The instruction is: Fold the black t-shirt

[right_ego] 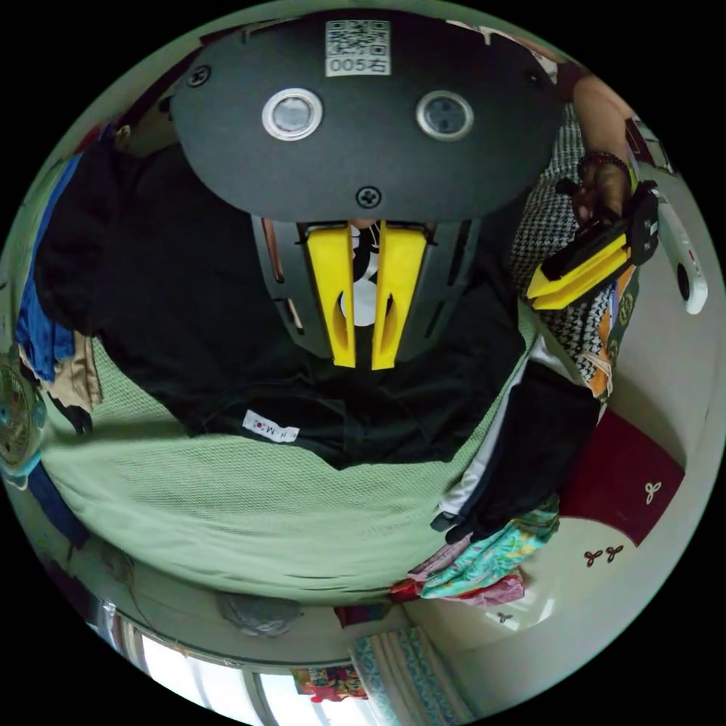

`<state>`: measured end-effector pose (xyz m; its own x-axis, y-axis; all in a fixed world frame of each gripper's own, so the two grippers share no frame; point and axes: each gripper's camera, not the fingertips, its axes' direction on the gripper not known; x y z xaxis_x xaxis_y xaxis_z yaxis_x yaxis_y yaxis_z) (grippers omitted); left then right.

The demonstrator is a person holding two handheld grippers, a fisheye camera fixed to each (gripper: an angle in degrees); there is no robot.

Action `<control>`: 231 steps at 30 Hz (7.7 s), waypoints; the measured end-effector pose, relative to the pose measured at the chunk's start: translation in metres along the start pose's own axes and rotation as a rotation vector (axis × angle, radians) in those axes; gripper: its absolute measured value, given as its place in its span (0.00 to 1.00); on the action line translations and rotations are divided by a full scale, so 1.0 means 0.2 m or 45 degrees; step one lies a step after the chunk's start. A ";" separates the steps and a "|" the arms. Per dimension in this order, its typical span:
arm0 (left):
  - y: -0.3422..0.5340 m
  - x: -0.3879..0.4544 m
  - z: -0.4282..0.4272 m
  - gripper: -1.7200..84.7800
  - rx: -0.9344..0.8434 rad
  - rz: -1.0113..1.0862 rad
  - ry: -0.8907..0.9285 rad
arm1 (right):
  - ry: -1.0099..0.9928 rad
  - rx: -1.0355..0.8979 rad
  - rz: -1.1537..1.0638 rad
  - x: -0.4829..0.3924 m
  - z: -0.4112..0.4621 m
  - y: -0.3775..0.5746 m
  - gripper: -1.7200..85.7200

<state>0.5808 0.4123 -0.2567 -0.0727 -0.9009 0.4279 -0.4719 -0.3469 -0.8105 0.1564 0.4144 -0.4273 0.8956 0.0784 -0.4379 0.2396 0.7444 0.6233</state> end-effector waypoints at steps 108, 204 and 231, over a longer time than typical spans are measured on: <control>-0.09 2.38 0.53 0.02 -0.096 0.679 0.269 | 0.482 0.235 0.519 1.92 -1.42 1.86 0.11; -0.22 1.23 0.41 0.01 -0.195 0.190 0.002 | 0.083 -0.095 0.036 1.23 -0.73 1.39 0.09; -0.24 0.84 0.42 0.01 -0.241 0.165 -0.011 | 0.331 -0.197 0.093 0.95 -0.39 1.35 0.09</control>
<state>0.6651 0.2560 -0.1803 -0.1364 -0.9371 0.3212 -0.6159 -0.1737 -0.7685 0.3626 0.6825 -0.3931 0.7776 0.2876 -0.5591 0.1001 0.8213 0.5617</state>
